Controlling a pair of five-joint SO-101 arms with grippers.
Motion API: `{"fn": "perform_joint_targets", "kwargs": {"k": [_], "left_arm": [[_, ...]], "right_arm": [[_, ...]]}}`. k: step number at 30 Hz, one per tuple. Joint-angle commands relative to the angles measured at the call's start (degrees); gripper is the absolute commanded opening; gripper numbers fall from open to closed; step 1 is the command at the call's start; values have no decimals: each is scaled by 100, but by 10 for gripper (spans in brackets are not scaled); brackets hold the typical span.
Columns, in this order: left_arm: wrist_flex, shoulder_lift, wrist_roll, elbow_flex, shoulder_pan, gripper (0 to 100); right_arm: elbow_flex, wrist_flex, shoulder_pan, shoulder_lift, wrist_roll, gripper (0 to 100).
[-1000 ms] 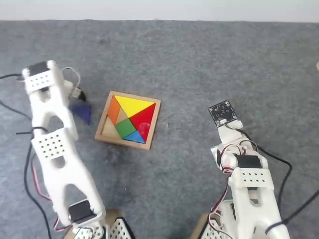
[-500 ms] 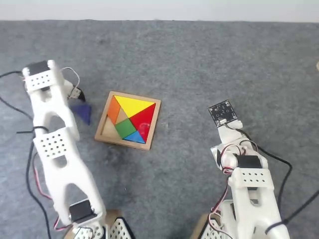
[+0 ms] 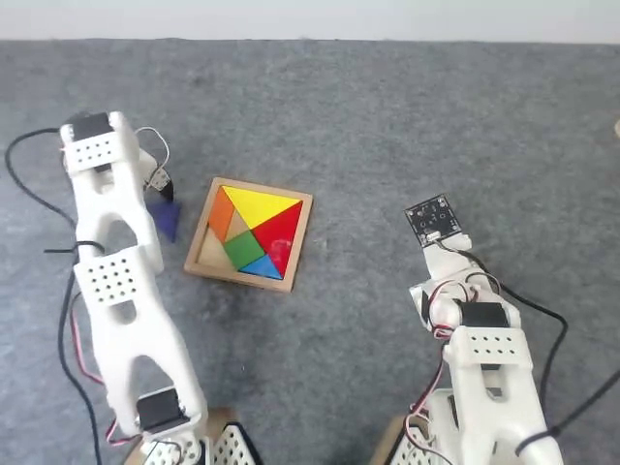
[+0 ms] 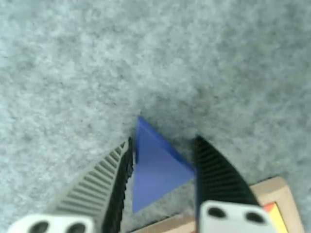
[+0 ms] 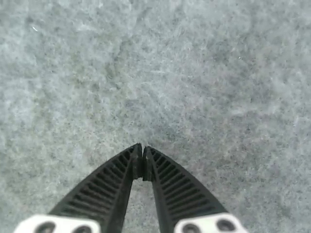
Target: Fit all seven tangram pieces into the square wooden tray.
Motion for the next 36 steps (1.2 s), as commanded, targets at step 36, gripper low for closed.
{"fn": "perform_joint_targets", "kwargs": {"k": [36], "left_arm": [[158, -325, -554, 602, -18, 143]], "right_arm": [[-26, -84, -48, -171, 62, 8]]}}
